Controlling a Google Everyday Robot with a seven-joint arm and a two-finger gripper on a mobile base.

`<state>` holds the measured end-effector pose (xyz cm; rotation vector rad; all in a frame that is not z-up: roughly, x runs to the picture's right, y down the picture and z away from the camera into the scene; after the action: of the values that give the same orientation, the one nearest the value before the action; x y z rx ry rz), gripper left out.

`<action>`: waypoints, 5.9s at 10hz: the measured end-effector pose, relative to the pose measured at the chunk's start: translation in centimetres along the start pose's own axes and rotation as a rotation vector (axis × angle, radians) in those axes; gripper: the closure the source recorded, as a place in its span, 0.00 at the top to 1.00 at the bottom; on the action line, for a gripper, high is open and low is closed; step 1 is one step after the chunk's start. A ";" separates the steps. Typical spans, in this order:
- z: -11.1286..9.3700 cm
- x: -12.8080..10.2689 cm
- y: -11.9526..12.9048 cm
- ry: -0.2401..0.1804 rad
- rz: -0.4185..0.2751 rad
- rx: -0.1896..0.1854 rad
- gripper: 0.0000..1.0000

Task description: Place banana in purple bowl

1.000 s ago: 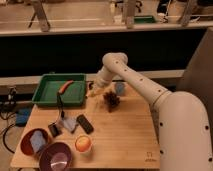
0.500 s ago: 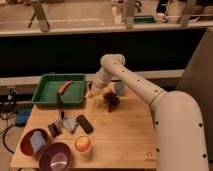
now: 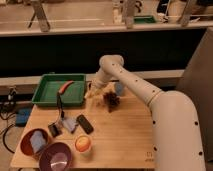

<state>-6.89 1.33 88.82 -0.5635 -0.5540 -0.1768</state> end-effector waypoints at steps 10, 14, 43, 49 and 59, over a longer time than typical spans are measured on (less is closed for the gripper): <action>-0.3 -6.3 5.6 -0.093 -0.108 -0.032 0.01; -0.8 -7.6 6.7 -0.167 -0.166 -0.046 0.01; -0.3 -17.0 11.3 -0.274 -0.377 -0.138 0.01; 1.0 -18.8 12.6 -0.291 -0.392 -0.171 0.01; 2.6 -21.0 13.9 -0.319 -0.438 -0.197 0.01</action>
<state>-21.44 14.61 72.87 -0.6607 -0.9755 -0.5681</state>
